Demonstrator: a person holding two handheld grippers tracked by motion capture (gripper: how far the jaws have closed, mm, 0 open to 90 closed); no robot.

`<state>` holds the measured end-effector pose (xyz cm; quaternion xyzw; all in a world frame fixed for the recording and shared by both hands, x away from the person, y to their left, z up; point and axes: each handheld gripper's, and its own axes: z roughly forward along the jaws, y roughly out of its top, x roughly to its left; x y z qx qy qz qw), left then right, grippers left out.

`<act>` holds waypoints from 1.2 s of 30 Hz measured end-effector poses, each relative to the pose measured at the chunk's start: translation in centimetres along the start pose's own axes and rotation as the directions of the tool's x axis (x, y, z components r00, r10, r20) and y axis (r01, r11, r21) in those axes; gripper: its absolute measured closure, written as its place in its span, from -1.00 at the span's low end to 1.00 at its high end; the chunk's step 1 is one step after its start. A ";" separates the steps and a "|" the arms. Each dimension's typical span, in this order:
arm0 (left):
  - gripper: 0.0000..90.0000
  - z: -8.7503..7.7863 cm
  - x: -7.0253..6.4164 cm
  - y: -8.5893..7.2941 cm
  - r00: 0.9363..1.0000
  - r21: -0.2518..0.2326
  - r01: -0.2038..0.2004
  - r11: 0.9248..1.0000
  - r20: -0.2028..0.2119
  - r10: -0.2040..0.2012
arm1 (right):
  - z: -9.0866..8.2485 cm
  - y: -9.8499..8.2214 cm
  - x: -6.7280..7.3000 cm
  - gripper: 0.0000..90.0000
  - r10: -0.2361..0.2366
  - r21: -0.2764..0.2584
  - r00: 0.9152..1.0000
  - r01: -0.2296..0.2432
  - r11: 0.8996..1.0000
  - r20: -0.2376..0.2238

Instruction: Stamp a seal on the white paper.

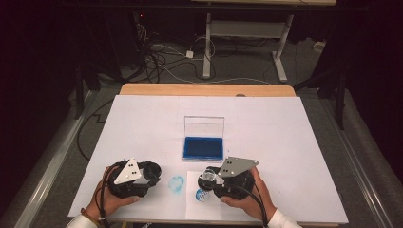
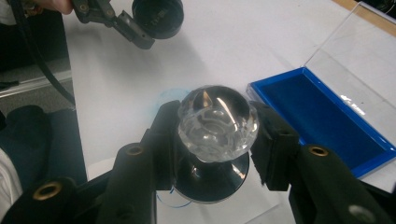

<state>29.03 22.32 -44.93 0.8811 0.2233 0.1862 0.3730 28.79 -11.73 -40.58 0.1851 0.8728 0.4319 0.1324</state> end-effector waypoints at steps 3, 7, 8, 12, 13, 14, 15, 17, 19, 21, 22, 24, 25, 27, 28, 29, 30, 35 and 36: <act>-0.19 0.1 0.1 0.0 1.000 -0.002 0.004 1.000 0.000 -0.004 | -0.3 0.0 -0.4 0.27 0.011 -0.011 1.000 -0.011 1.000 0.003; -0.18 0.0 0.5 -0.1 1.000 -0.008 0.013 1.000 -0.001 -0.013 | -0.7 0.0 -1.1 0.27 0.018 -0.021 1.000 -0.018 1.000 0.017; -0.18 0.0 0.6 -0.1 1.000 -0.008 0.015 1.000 -0.001 -0.015 | -0.8 0.0 -1.3 0.27 0.021 -0.023 1.000 -0.020 1.000 0.021; -0.18 0.0 0.7 -0.3 1.000 -0.006 0.020 1.000 -0.001 -0.020 | -1.1 -0.2 -1.9 0.27 0.033 -0.030 0.999 -0.032 0.999 0.035; -0.18 0.0 0.7 -0.3 1.000 -0.006 0.019 1.000 0.000 -0.019 | -1.2 -0.2 -2.0 0.27 0.034 -0.031 0.999 -0.032 0.999 0.037; -0.19 -0.1 0.7 -0.3 1.000 -0.008 0.019 1.000 -0.002 -0.019 | -1.3 -0.2 -2.1 0.27 0.036 -0.033 0.999 -0.034 0.999 0.039; -0.18 -0.1 0.7 -0.3 1.000 -0.009 0.020 1.000 -0.003 -0.020 | -1.3 -0.2 -2.2 0.27 0.036 -0.033 0.999 -0.035 0.999 0.041; -0.18 -0.1 0.7 -0.3 1.000 -0.011 0.023 1.000 -0.002 -0.023 | -1.3 -0.2 -2.2 0.27 0.034 -0.032 0.998 -0.032 0.999 0.045; -0.18 -0.1 0.7 -0.3 1.000 -0.008 0.019 1.000 -0.002 -0.019 | -1.3 -0.2 -2.2 0.27 0.033 -0.033 0.998 -0.032 0.999 0.044; -0.18 0.0 0.7 -0.3 1.000 -0.006 0.019 1.000 0.000 -0.019 | -1.4 -0.2 -2.2 0.27 0.033 -0.033 0.998 -0.032 0.999 0.046; -0.18 0.0 0.8 -0.3 1.000 -0.006 0.019 1.000 0.000 -0.019 | -1.4 -0.2 -2.3 0.27 0.033 -0.033 0.998 -0.032 0.999 0.044; -0.18 0.0 0.8 -0.3 1.000 -0.006 0.019 1.000 -0.001 -0.019 | -1.4 -0.2 -2.3 0.27 0.029 -0.032 0.999 -0.027 0.999 0.046; -0.18 0.1 0.8 -0.3 1.000 -0.006 0.020 1.000 -0.001 -0.020 | -1.5 -0.2 -2.3 0.27 0.030 -0.034 0.999 -0.029 0.999 0.045; -0.18 0.2 0.9 -0.4 1.000 -0.006 0.022 1.000 0.002 -0.022 | -1.5 -0.2 -2.3 0.27 0.032 -0.036 0.998 -0.030 0.999 0.046; -0.18 0.2 1.0 -0.4 1.000 -0.003 0.022 1.000 0.002 -0.022 | -1.6 -0.2 -2.3 0.27 0.031 -0.036 0.998 -0.030 0.999 0.049; -0.18 0.3 1.0 -0.4 1.000 -0.002 0.024 1.000 0.001 -0.024 | -1.6 -0.2 -2.3 0.27 0.032 -0.038 0.998 -0.030 0.999 0.050; -0.18 0.3 1.0 -0.4 1.000 -0.001 0.024 1.000 0.003 -0.024 | -1.7 -0.2 -2.4 0.27 0.032 -0.038 0.998 -0.030 0.999 0.051; -0.18 0.3 0.8 -0.4 1.000 0.008 0.014 1.000 0.003 -0.014 | -1.8 -0.1 -2.5 0.27 0.037 -0.042 0.998 -0.034 0.999 0.057; -0.18 0.3 0.8 -0.4 1.000 0.010 0.013 1.000 0.005 -0.013 | -1.8 -0.1 -2.5 0.27 0.036 -0.043 0.998 -0.034 0.998 0.056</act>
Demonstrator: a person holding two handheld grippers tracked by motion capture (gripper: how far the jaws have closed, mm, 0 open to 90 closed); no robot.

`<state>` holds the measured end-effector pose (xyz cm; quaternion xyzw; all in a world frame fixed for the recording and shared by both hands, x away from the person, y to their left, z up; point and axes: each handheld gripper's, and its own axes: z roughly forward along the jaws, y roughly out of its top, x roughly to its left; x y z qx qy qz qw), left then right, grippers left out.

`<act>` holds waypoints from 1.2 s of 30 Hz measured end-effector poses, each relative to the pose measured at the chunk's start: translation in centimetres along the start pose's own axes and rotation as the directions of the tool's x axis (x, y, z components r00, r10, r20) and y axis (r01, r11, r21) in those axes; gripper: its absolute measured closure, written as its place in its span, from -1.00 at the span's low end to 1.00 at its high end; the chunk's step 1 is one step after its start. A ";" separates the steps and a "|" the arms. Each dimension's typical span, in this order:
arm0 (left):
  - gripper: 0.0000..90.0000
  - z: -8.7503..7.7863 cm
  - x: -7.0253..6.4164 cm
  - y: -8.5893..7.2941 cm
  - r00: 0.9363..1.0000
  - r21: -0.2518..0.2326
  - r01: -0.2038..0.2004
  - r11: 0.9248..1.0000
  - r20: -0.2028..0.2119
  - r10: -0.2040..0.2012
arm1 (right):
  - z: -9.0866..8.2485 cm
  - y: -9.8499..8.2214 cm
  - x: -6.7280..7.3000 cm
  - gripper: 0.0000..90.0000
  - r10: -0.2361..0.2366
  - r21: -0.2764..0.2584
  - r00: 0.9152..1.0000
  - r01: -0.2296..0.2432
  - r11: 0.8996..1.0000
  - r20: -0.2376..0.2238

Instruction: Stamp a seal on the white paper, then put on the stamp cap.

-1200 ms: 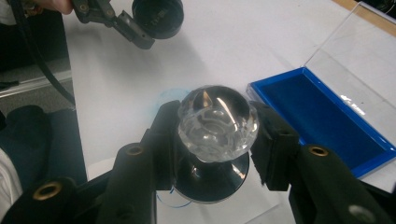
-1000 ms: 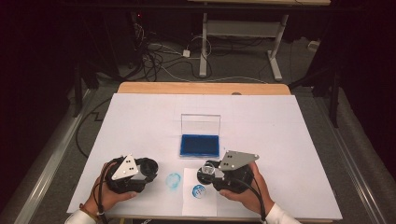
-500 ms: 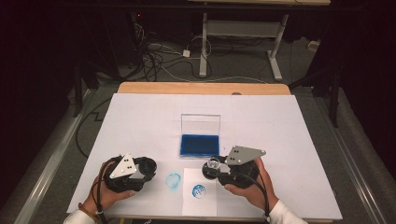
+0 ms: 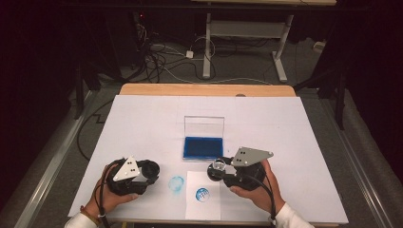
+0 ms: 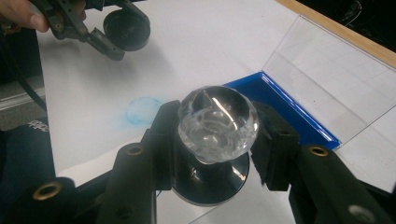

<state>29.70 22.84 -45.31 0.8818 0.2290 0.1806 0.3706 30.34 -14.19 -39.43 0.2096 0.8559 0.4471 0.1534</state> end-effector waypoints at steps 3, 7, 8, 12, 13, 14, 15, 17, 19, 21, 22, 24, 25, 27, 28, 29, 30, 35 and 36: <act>-0.18 0.1 -0.2 0.1 1.000 -0.001 -0.004 1.000 0.006 0.004 | -0.1 0.0 -0.1 0.27 -0.001 -0.004 1.000 0.001 1.000 0.004; -0.18 0.5 -0.5 0.3 1.000 -0.007 -0.015 1.000 0.022 0.015 | -0.3 0.1 -0.1 0.27 0.005 -0.010 1.000 -0.005 1.000 0.013; -0.18 0.6 -0.6 0.4 1.000 -0.003 -0.018 1.000 0.023 0.018 | -0.3 0.0 -0.1 0.27 0.005 -0.012 1.000 -0.004 1.000 0.014; -0.18 0.8 -0.6 0.5 0.999 -0.004 -0.017 1.000 0.030 0.017 | -0.6 0.1 -0.2 0.27 0.007 -0.021 1.000 -0.006 1.000 0.023; -0.18 0.9 -0.7 0.5 0.999 -0.002 -0.016 1.000 0.032 0.017 | -0.7 0.2 -0.3 0.27 0.005 -0.022 1.000 -0.004 1.000 0.026; -0.18 0.9 -0.7 0.4 0.999 0.002 -0.019 1.000 0.031 0.019 | -0.7 0.2 -0.3 0.27 0.005 -0.023 1.000 -0.005 1.000 0.027; -0.18 0.9 -0.8 0.4 0.999 0.003 -0.018 1.000 0.029 0.018 | -0.8 0.2 -0.3 0.27 0.007 -0.027 1.000 -0.006 1.000 0.028; -0.18 1.0 -0.8 0.5 1.000 -0.003 -0.020 1.000 0.020 0.020 | -0.9 0.2 -0.3 0.27 0.005 -0.029 1.000 -0.004 1.000 0.030; -0.19 1.1 -0.9 0.6 1.000 -0.008 -0.020 1.000 0.024 0.020 | -1.0 0.1 -0.3 0.27 0.004 -0.031 1.000 -0.003 1.000 0.030; -0.18 1.3 -1.0 0.7 0.999 -0.003 -0.024 1.000 0.027 0.024 | -1.0 0.0 -0.4 0.27 0.007 -0.027 1.000 -0.007 1.000 0.030; -0.18 1.3 -1.1 0.7 0.999 -0.002 -0.025 1.000 0.030 0.025 | -1.0 -0.1 -0.4 0.27 0.009 -0.028 0.999 -0.008 1.000 0.032; -0.18 1.4 -1.3 0.8 0.999 -0.008 -0.022 1.000 0.034 0.022 | -1.1 -0.1 -0.5 0.27 0.013 -0.030 0.999 -0.012 0.999 0.036; -0.18 1.4 -1.4 0.8 0.999 -0.020 -0.021 1.000 0.030 0.022 | -1.2 0.0 -0.6 0.27 0.013 -0.033 0.999 -0.011 0.999 0.040; -0.18 1.4 -1.8 1.0 0.999 -0.042 -0.019 0.999 0.044 0.021 | -1.4 0.1 -0.6 0.27 0.007 -0.041 0.999 -0.005 0.999 0.039; -0.18 1.6 -2.0 1.2 0.998 -0.044 -0.023 0.999 0.051 0.025 | -1.5 0.2 -0.5 0.27 0.005 -0.046 0.999 -0.003 0.999 0.040; -0.18 1.7 -2.2 1.4 0.998 -0.047 -0.024 0.999 0.061 0.027 | -1.6 0.3 -0.5 0.27 0.004 -0.052 0.999 -0.002 0.999 0.039; -0.18 1.9 -2.3 1.6 0.997 -0.052 -0.024 0.998 0.072 0.028 | -1.7 0.4 -0.5 0.27 0.005 -0.057 0.999 -0.003 0.998 0.039; -0.18 2.7 -3.1 2.8 0.992 -0.075 -0.017 0.997 0.121 0.026 | -1.9 1.0 -0.3 0.27 0.004 -0.079 0.999 -0.001 0.997 0.036; -0.18 2.8 -3.3 3.0 0.991 -0.079 -0.020 0.997 0.128 0.030 | -1.9 1.2 -0.2 0.27 0.001 -0.085 0.999 0.002 0.996 0.034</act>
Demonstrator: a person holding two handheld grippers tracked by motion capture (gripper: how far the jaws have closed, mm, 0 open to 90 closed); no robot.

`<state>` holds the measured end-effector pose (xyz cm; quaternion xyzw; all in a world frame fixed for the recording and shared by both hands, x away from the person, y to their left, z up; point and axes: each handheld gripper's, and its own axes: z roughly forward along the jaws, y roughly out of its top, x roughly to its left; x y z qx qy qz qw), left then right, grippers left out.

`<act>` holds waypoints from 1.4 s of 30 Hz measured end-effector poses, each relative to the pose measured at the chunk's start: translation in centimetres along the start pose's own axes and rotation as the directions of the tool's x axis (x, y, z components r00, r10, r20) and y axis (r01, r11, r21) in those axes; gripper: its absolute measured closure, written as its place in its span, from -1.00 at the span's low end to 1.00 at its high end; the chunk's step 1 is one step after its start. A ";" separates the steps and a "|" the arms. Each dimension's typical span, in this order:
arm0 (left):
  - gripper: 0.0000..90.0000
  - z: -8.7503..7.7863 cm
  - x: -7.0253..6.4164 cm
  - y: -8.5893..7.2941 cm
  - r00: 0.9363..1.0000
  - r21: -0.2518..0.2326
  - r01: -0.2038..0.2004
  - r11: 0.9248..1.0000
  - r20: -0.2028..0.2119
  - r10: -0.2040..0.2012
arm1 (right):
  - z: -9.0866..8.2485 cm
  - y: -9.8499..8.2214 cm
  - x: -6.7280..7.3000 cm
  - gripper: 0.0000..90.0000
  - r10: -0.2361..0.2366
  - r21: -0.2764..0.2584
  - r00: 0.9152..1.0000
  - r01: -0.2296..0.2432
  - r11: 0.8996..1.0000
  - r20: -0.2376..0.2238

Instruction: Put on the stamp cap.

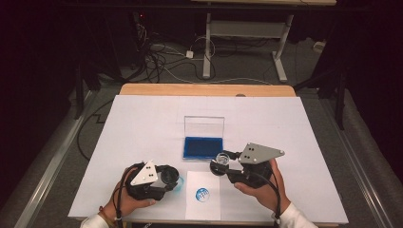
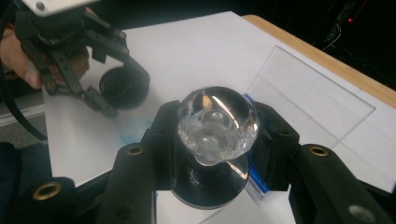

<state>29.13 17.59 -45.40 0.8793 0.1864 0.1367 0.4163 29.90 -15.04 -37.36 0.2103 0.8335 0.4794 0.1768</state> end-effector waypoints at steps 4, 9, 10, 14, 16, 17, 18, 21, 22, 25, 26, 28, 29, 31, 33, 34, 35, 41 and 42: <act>-0.18 0.7 -0.2 0.6 0.999 -0.019 0.021 1.000 0.040 -0.020 | 0.1 0.6 0.2 0.27 -0.002 -0.023 1.000 0.001 1.000 -0.012; -0.18 1.9 -0.7 1.4 0.998 -0.019 0.016 1.000 0.065 -0.015 | 0.6 1.2 0.4 0.27 0.005 -0.041 1.000 -0.006 0.999 -0.030; -0.18 2.1 -0.9 1.6 0.997 -0.019 0.017 1.000 0.072 -0.015 | 0.8 1.2 0.5 0.27 0.006 -0.041 0.999 -0.007 0.999 -0.033; -0.18 2.7 -1.5 2.3 0.997 -0.025 0.011 1.000 0.082 -0.009 | 1.4 1.5 0.8 0.27 0.005 -0.044 0.999 -0.007 0.999 -0.053; -0.18 2.9 -1.6 2.6 0.996 -0.032 0.009 0.999 0.086 -0.006 | 1.8 1.7 1.1 0.27 0.002 -0.045 0.998 -0.005 0.999 -0.064; -0.18 2.9 -1.7 2.8 0.996 -0.036 0.008 0.999 0.085 -0.005 | 2.0 1.8 1.2 0.27 0.005 -0.045 0.997 -0.008 0.999 -0.072; -0.18 3.0 -1.7 2.9 0.996 -0.045 0.011 0.999 0.088 -0.007 | 2.1 1.8 1.3 0.27 0.006 -0.047 0.997 -0.010 0.999 -0.081; -0.18 3.1 -1.8 3.4 0.996 -0.060 0.006 0.998 0.089 -0.001 | 2.7 2.0 1.7 0.27 0.000 -0.042 0.996 -0.004 0.999 -0.091; -0.18 3.2 -1.9 3.5 0.996 -0.064 0.008 0.998 0.090 -0.002 | 2.9 2.0 1.8 0.27 0.001 -0.042 0.995 -0.005 0.999 -0.096; -0.18 3.2 -2.1 3.8 0.996 -0.075 -0.003 0.997 0.090 0.010 | 3.4 2.1 2.0 0.27 0.004 -0.036 0.994 -0.008 0.999 -0.112; -0.18 3.2 -2.1 3.9 0.996 -0.074 -0.005 0.997 0.091 0.012 | 3.5 2.0 2.1 0.27 0.004 -0.031 0.993 -0.008 0.999 -0.115; -0.18 3.2 -2.2 4.0 0.997 -0.080 -0.009 0.997 0.080 0.016 | 3.8 2.0 2.3 0.27 0.003 -0.027 0.992 -0.006 1.000 -0.122; -0.18 3.2 -2.1 4.0 0.996 -0.085 -0.002 0.996 0.083 0.009 | 3.9 2.0 2.4 0.27 0.002 -0.025 0.992 -0.005 1.000 -0.123; -0.18 3.1 -2.0 4.0 0.997 -0.092 0.003 0.996 0.075 0.004 | 4.1 2.0 2.5 0.27 0.004 -0.022 0.991 -0.006 1.000 -0.131; -0.18 2.9 -1.9 4.1 0.997 -0.095 0.005 0.995 0.076 0.002 | 4.2 1.9 2.6 0.27 0.003 -0.018 0.991 -0.006 1.000 -0.131; -0.18 2.9 -1.9 4.1 0.997 -0.096 0.005 0.995 0.073 0.002 | 4.2 1.9 2.6 0.27 0.004 -0.017 0.991 -0.007 1.000 -0.134; -0.18 2.9 -1.9 4.1 0.997 -0.095 0.007 0.995 0.073 0.000 | 4.3 1.8 2.6 0.27 0.006 -0.017 0.991 -0.008 1.000 -0.134; -0.18 3.1 -1.9 4.0 0.997 -0.092 0.004 0.996 0.075 0.003 | 4.5 1.8 2.7 0.27 0.008 -0.018 0.990 -0.010 1.000 -0.138; -0.18 3.1 -1.9 4.0 0.997 -0.088 0.002 0.996 0.073 0.004 | 4.5 1.8 2.7 0.27 0.010 -0.018 0.990 -0.012 1.000 -0.140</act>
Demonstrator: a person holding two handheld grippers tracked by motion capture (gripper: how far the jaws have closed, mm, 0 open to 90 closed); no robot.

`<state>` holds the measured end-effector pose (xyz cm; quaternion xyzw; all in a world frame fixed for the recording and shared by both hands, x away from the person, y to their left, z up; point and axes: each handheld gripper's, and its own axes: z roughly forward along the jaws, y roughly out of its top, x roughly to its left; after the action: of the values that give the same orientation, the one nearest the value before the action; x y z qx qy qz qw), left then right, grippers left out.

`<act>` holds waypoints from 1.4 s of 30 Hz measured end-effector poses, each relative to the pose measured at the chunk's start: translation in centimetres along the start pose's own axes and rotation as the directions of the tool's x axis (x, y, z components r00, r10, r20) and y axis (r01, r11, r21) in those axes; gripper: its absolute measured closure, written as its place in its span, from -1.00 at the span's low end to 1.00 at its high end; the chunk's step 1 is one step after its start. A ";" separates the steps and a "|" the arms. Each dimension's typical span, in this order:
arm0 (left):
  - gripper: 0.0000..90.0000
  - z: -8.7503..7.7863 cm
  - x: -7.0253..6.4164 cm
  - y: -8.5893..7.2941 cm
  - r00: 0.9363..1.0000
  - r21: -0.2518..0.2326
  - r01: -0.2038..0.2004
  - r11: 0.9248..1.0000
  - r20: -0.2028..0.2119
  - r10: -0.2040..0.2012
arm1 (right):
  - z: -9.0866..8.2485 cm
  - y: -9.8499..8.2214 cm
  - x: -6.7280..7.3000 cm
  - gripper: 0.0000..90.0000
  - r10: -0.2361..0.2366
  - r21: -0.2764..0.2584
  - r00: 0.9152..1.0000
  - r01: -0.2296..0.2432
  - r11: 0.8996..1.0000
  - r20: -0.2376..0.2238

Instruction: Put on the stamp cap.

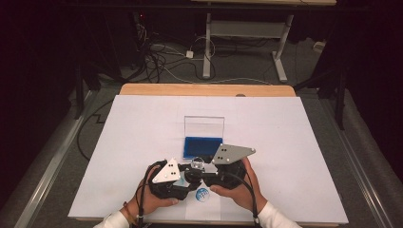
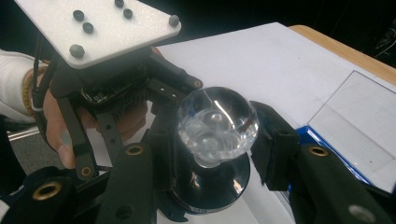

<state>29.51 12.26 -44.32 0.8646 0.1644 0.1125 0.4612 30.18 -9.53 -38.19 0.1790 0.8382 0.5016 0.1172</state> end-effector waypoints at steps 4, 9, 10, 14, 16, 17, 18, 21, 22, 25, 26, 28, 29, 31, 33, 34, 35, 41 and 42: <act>-0.18 -0.1 0.2 -0.1 1.000 -0.011 0.009 1.000 0.001 -0.009 | 0.1 0.0 0.0 0.27 0.005 -0.005 1.000 -0.005 1.000 -0.006; -0.18 -0.2 0.1 -0.1 1.000 -0.033 0.008 0.999 -0.005 -0.009 | 0.2 -0.2 -0.3 0.27 0.036 -0.018 0.999 -0.036 0.999 -0.024; -0.18 -0.2 0.0 -0.1 1.000 -0.032 0.007 0.999 -0.009 -0.008 | 0.3 -0.2 -0.3 0.27 0.045 -0.022 0.999 -0.046 0.999 -0.029; -0.18 -0.3 0.0 -0.1 1.000 -0.033 0.000 0.999 -0.023 -0.001 | 0.2 -0.4 -0.6 0.27 0.070 -0.032 0.997 -0.071 0.997 -0.042; -0.18 -0.3 0.0 0.0 1.000 -0.040 -0.018 0.999 -0.020 0.018 | 0.2 -0.5 -0.6 0.27 0.076 -0.031 0.996 -0.077 0.997 -0.043; -0.18 -0.3 -0.1 0.0 0.999 -0.041 -0.024 0.999 -0.023 0.023 | 0.1 -0.5 -0.6 0.27 0.071 -0.032 0.997 -0.073 0.997 -0.044; -0.18 -0.5 -0.2 0.0 0.999 -0.029 -0.016 0.999 -0.037 0.015 | 0.1 -0.4 -0.5 0.27 0.067 -0.033 0.997 -0.069 0.997 -0.042; -0.18 -0.4 -0.3 0.0 0.999 -0.013 -0.023 1.000 -0.046 0.023 | 0.1 -0.4 -0.4 0.27 0.058 -0.028 0.997 -0.059 0.998 -0.041; -0.18 -0.4 -0.3 0.0 0.998 -0.005 -0.027 1.000 -0.048 0.026 | 0.2 -0.5 -0.4 0.27 0.059 -0.024 0.997 -0.060 0.998 -0.041; -0.18 -0.4 -0.3 0.0 0.999 0.009 -0.024 1.000 -0.048 0.025 | 0.3 -0.5 -0.2 0.27 0.038 -0.011 0.999 -0.038 0.999 -0.037; -0.18 -0.4 -0.3 0.0 0.998 0.019 -0.030 0.999 -0.052 0.031 | 0.4 -0.6 -0.1 0.27 0.029 -0.005 0.999 -0.029 1.000 -0.030; -0.18 -0.3 -0.4 0.0 0.998 0.032 -0.031 0.999 -0.054 0.033 | 0.5 -0.6 0.0 0.27 0.017 0.002 1.000 -0.017 1.000 -0.024; -0.18 -0.3 -0.4 0.0 0.998 0.039 -0.032 0.999 -0.055 0.035 | 0.6 -0.7 0.1 0.27 0.015 0.005 1.000 -0.015 1.000 -0.022; -0.18 -0.2 -0.4 0.0 0.998 0.044 -0.033 0.998 -0.055 0.035 | 0.7 -0.7 0.2 0.27 0.006 0.012 1.000 -0.006 1.000 -0.020; -0.18 -0.3 -0.3 0.0 0.998 0.041 -0.034 0.999 -0.054 0.036 | 0.6 -0.8 0.1 0.27 0.014 0.010 1.000 -0.014 1.000 -0.021; -0.18 -0.3 -0.3 -0.1 0.998 0.041 -0.036 0.999 -0.056 0.038 | 0.6 -0.8 0.1 0.27 0.017 0.010 1.000 -0.017 1.000 -0.022; -0.18 -0.2 -0.3 -0.1 0.998 0.040 -0.034 0.999 -0.055 0.036 | 0.6 -0.8 0.0 0.27 0.020 0.011 0.999 -0.020 1.000 -0.025; -0.18 -0.1 -0.3 -0.1 0.998 0.057 -0.039 0.998 -0.056 0.042 | 0.7 -0.8 0.1 0.27 0.016 0.022 1.000 -0.015 1.000 -0.019; -0.18 -0.1 -0.3 -0.1 0.998 0.062 -0.040 0.997 -0.055 0.043 | 0.8 -0.9 0.2 0.27 0.013 0.025 1.000 -0.013 1.000 -0.017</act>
<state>29.17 12.24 -44.40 0.8780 0.1628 0.1415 0.4273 30.18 -9.19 -39.33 0.1817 0.8442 0.4934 0.1045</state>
